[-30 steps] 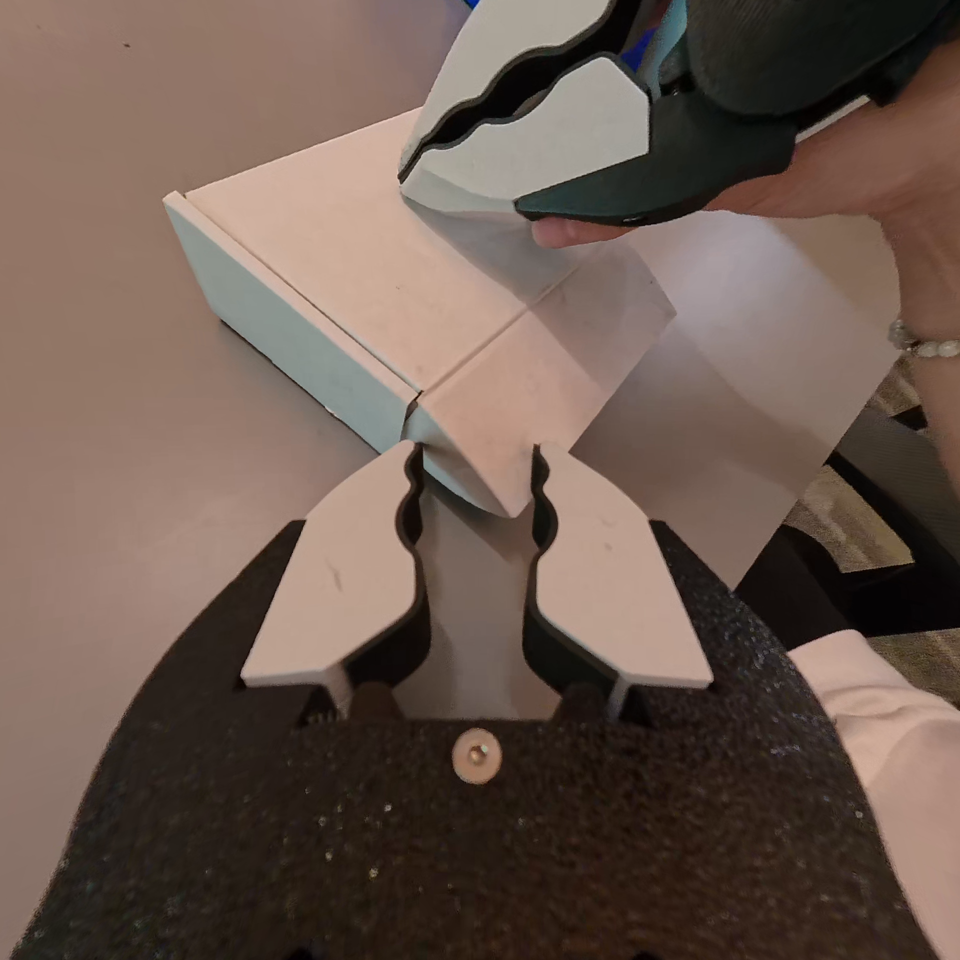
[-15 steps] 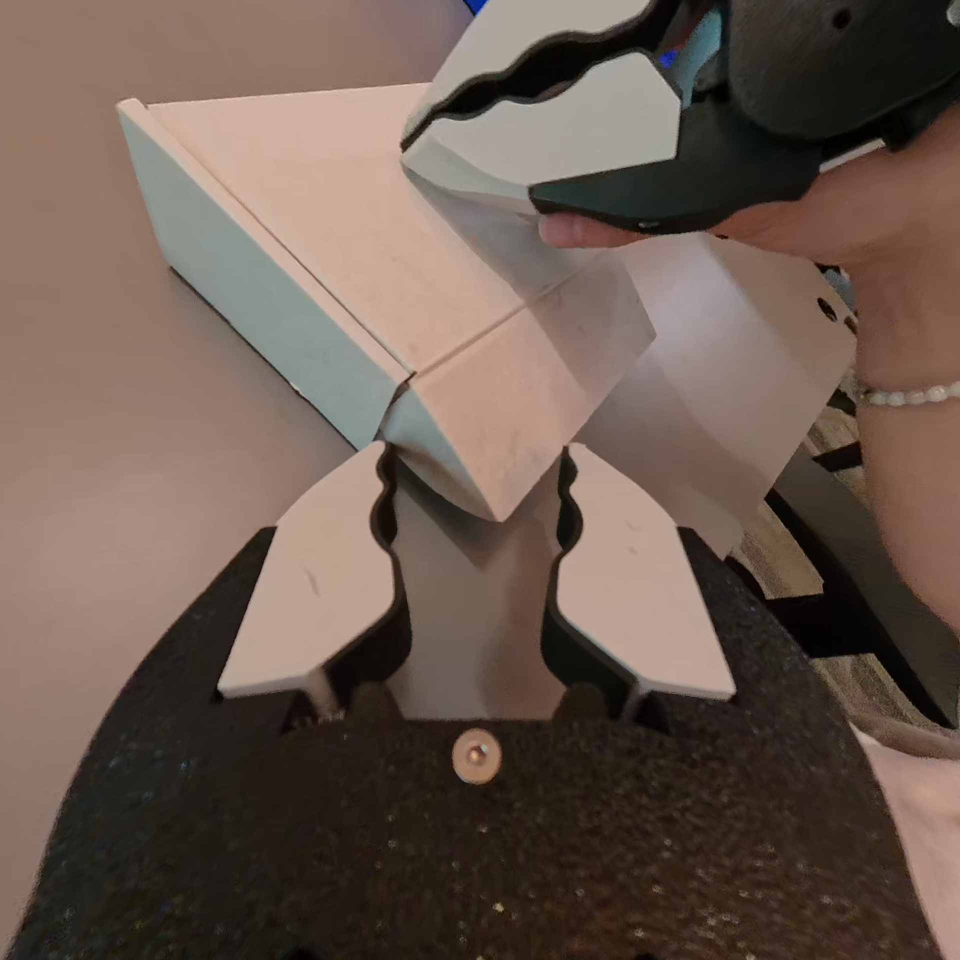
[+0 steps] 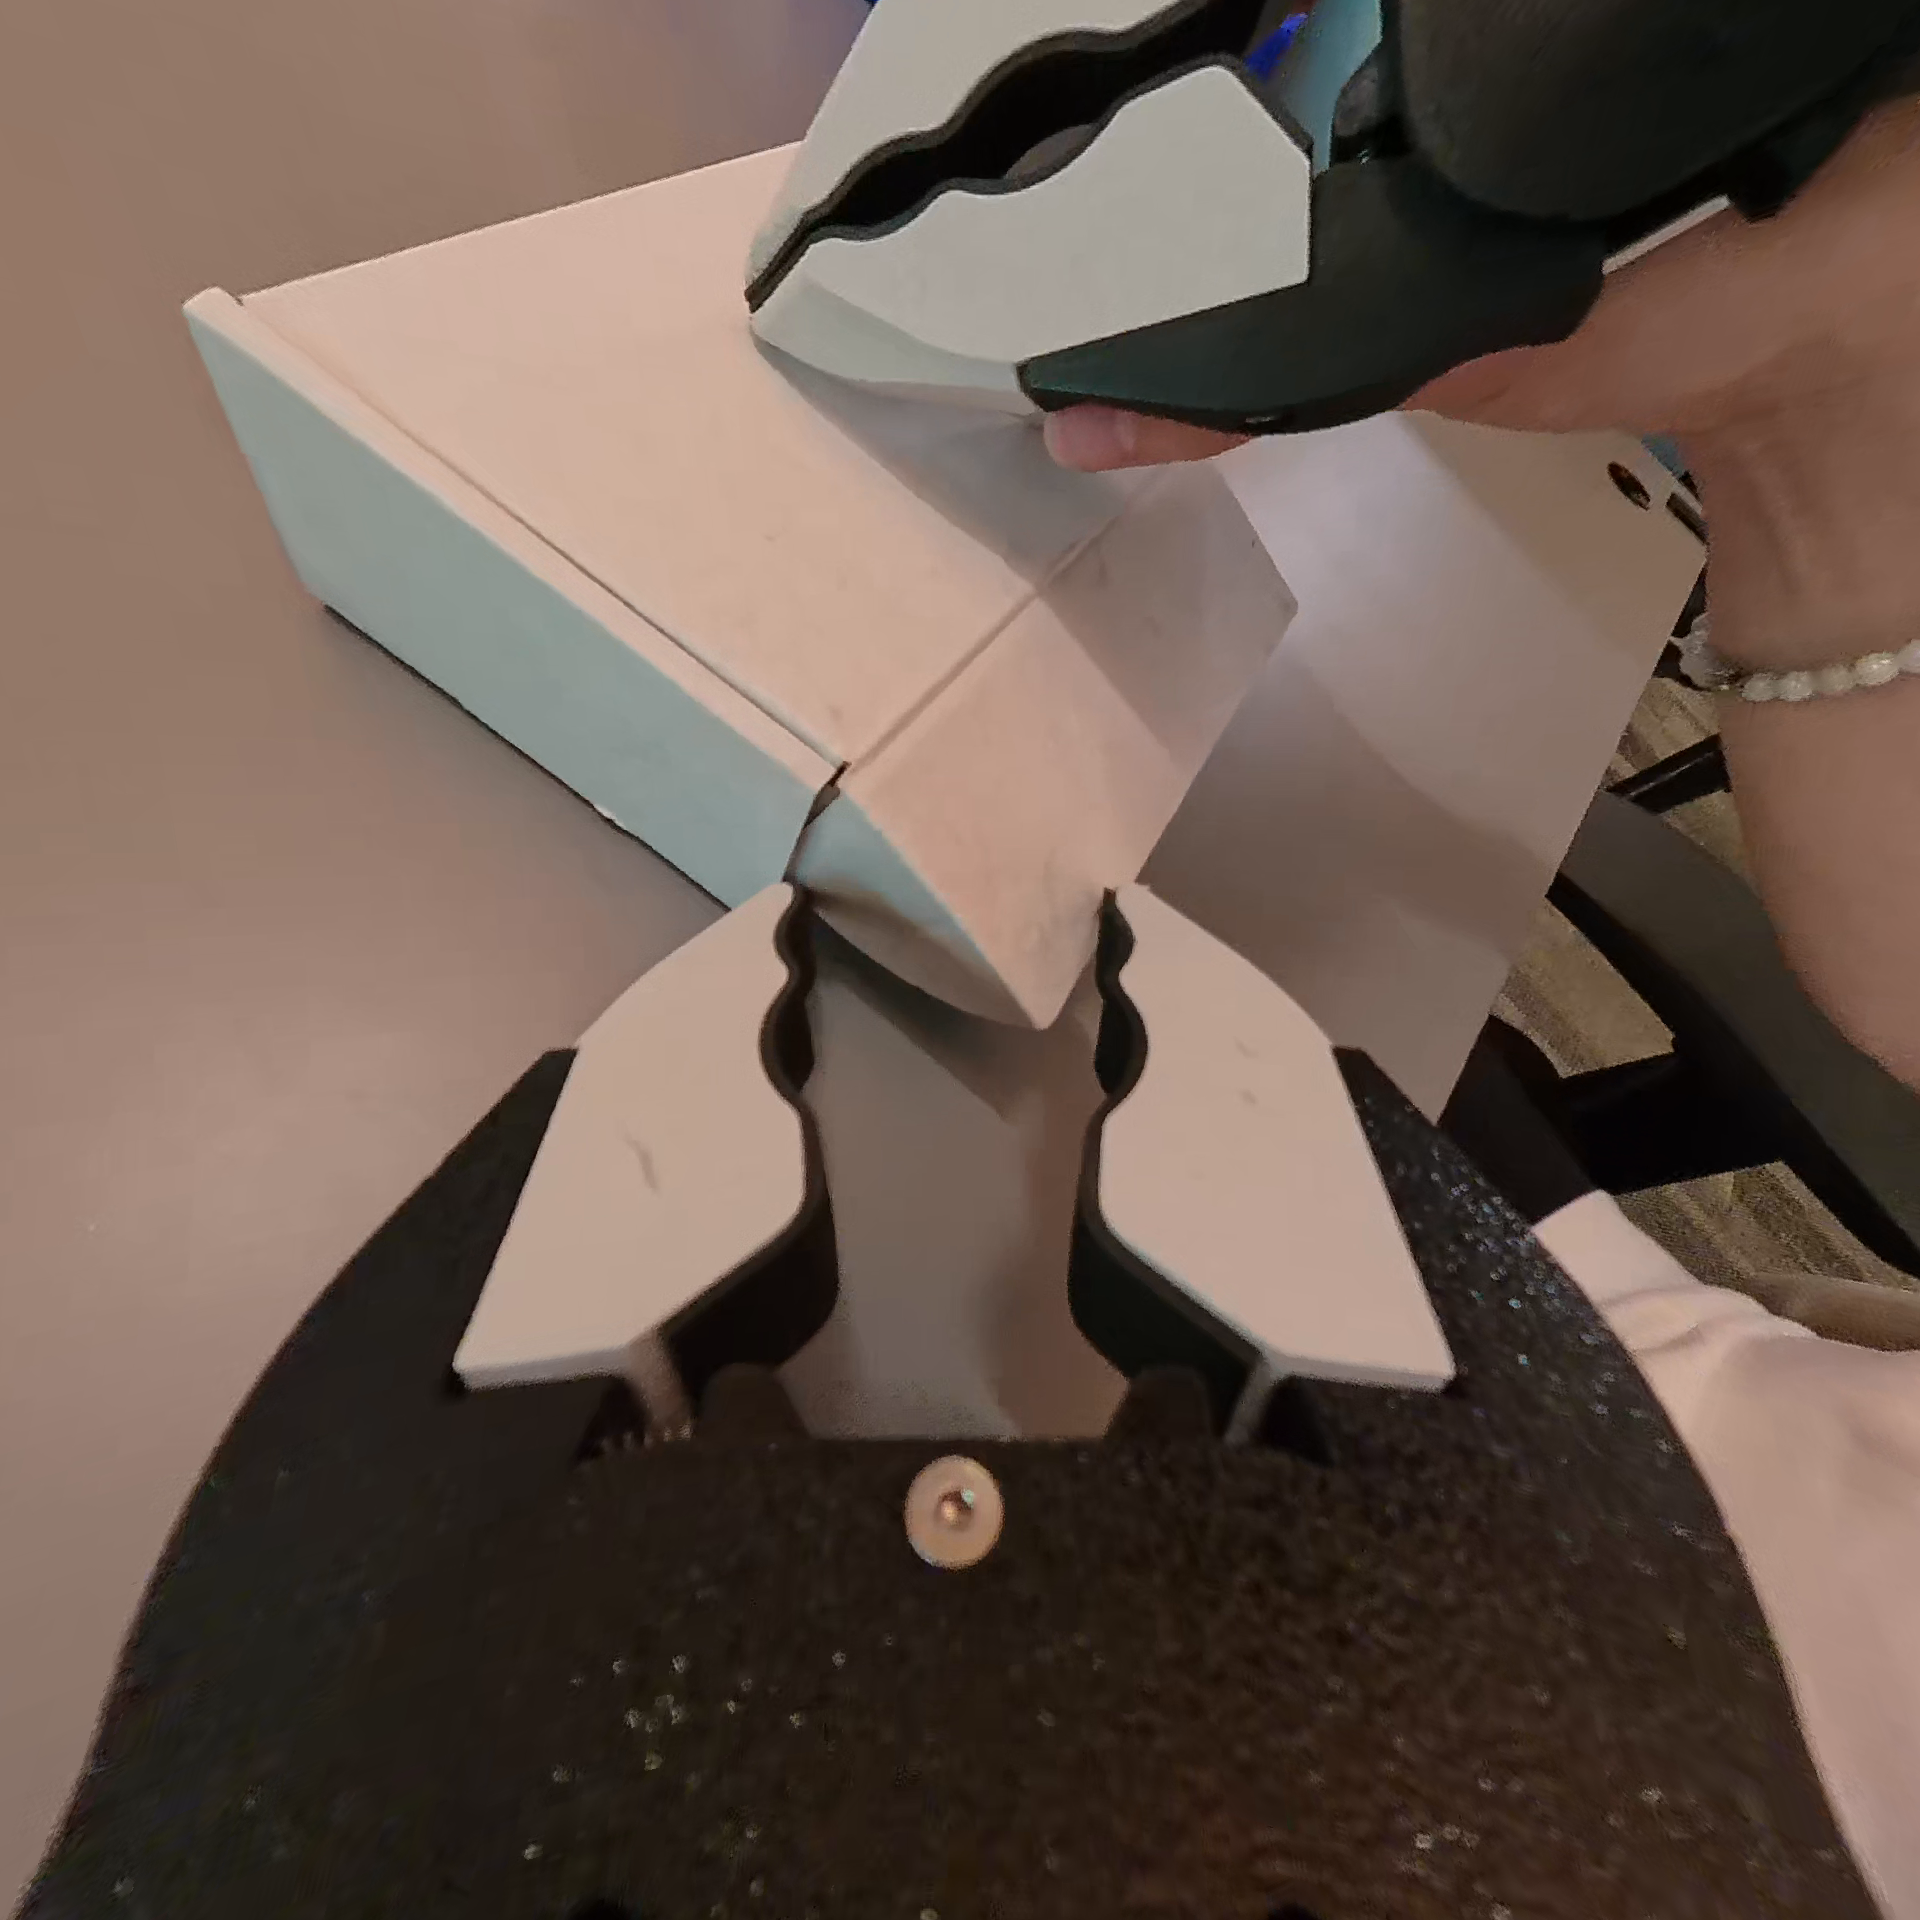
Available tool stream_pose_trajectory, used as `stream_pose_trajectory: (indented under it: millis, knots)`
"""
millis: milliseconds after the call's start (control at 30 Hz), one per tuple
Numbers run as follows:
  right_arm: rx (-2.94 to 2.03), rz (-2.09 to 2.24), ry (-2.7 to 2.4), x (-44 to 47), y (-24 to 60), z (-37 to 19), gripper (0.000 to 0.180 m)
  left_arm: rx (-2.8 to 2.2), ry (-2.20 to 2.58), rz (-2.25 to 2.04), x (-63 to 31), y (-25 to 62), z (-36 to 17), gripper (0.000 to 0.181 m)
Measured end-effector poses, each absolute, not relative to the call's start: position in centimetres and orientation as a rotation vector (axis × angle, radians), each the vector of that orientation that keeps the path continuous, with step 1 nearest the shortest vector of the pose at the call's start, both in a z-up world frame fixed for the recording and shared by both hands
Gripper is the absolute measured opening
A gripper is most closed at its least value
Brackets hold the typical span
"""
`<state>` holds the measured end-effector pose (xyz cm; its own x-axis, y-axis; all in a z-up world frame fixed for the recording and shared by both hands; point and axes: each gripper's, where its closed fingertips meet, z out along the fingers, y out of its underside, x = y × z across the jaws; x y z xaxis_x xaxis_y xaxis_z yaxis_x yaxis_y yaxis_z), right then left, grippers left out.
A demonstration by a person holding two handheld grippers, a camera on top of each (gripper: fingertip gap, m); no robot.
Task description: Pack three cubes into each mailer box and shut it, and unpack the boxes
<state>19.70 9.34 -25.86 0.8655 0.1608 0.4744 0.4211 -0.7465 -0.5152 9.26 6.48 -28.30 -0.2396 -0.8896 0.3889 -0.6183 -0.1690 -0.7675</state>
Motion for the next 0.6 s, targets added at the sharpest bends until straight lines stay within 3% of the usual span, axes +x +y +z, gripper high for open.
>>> stream_pose_trajectory:
  millis: [200,400,600]
  knots:
    - [-2.397,-0.548,-0.412,19.7,9.4,-25.9,0.000,-1.673,1.722,-1.303,9.5,7.1,-27.6,0.045]
    - [-2.387,-0.529,-0.398,19.7,9.3,-25.8,0.000,-1.761,1.683,-1.276,9.9,6.5,-28.2,0.067]
    - [-2.383,-0.542,-0.407,19.7,9.3,-25.8,0.000,-1.663,1.703,-1.229,9.7,7.8,-27.6,0.058]
